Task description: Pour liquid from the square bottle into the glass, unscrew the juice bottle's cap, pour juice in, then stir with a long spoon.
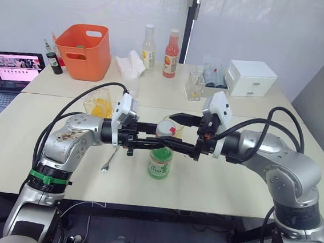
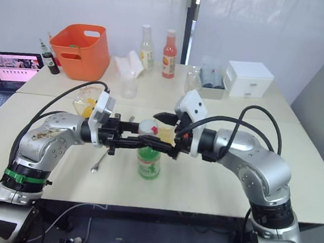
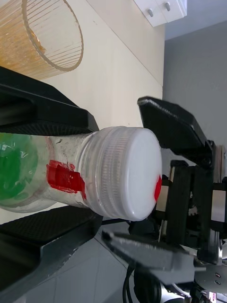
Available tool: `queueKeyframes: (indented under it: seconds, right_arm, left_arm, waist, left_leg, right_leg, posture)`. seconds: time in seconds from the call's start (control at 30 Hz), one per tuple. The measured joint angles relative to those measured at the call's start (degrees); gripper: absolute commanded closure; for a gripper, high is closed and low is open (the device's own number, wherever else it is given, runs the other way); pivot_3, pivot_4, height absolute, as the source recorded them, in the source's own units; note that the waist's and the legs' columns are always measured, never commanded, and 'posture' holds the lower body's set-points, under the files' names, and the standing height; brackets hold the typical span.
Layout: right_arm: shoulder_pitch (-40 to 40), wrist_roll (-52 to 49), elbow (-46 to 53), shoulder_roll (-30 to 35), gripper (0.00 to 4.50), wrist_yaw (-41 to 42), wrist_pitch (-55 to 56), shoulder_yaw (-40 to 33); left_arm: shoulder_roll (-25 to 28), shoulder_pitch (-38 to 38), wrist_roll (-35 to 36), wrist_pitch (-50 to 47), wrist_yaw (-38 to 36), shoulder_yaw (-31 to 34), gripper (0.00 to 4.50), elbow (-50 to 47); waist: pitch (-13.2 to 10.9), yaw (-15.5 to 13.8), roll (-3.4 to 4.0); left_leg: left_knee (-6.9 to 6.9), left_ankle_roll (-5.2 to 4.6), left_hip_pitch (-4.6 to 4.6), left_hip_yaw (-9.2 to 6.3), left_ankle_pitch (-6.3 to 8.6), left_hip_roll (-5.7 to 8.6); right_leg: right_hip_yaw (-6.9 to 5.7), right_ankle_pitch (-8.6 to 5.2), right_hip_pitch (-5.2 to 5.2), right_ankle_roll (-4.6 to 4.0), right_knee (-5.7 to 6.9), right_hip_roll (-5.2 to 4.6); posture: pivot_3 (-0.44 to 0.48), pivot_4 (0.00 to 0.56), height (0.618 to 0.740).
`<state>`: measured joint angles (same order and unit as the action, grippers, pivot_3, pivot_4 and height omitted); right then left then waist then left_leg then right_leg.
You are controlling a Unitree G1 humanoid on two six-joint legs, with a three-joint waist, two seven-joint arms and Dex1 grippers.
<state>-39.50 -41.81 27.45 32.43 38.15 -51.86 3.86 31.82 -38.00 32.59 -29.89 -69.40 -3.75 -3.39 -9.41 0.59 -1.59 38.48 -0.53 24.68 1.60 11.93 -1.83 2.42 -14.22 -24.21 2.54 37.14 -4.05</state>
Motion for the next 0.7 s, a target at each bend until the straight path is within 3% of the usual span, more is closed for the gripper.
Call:
queueKeyframes:
  seconds: [0.1, 0.47, 0.57, 0.7]
  right_arm:
    - [0.0, 0.0, 0.0, -0.2, 2.77, 0.1, -0.5, 0.1]
    - [-0.2, -0.1, -0.2, -0.7, 2.81, 1.3, -0.7, 0.1]
    - [-1.8, 0.2, -3.8, 0.1, 2.81, 6.0, 0.9, 0.6]
    - [-8.4, 3.8, -16.7, 1.7, 2.81, 21.6, 8.8, 5.2]
  left_arm:
    - [0.0, 0.0, -0.1, 0.0, 0.0, 0.0, 2.9, 0.0]
    - [0.1, 0.7, 0.0, 1.0, 0.0, 0.2, 2.9, -0.3]
    - [0.2, 0.7, -0.1, 1.1, 0.0, 0.2, 2.9, -0.4]
    - [0.7, 1.0, -0.1, 1.2, -0.3, 0.3, 2.9, -0.8]
  waist:
    - [0.0, 0.0, 0.0]
    - [0.0, 0.1, 0.0]
    - [0.0, 0.1, 0.0]
    - [0.0, 0.2, 0.01]
  left_leg:
    - [0.0, 0.0, 0.0, 0.0, 0.0, 0.0]
    - [0.0, 0.0, -0.01, 0.0, 0.0, -0.01]
    - [0.01, 0.0, -0.01, 0.01, 0.0, -0.01]
    - [0.03, 0.0, -0.02, 0.02, 0.0, -0.03]
  right_leg:
    - [0.0, 0.0, 0.0, 0.0, 0.0, 0.0]
    - [0.0, 0.0, 0.01, 0.0, 0.0, 0.01]
    - [0.0, 0.0, 0.01, 0.0, 0.0, 0.01]
    - [0.01, 0.0, 0.01, 0.0, 0.0, 0.06]
  posture:
    - [0.0, 0.15, 0.715]
    - [0.0, 0.15, 0.715]
    - [0.0, 0.15, 0.715]
    - [0.0, 0.15, 0.715]
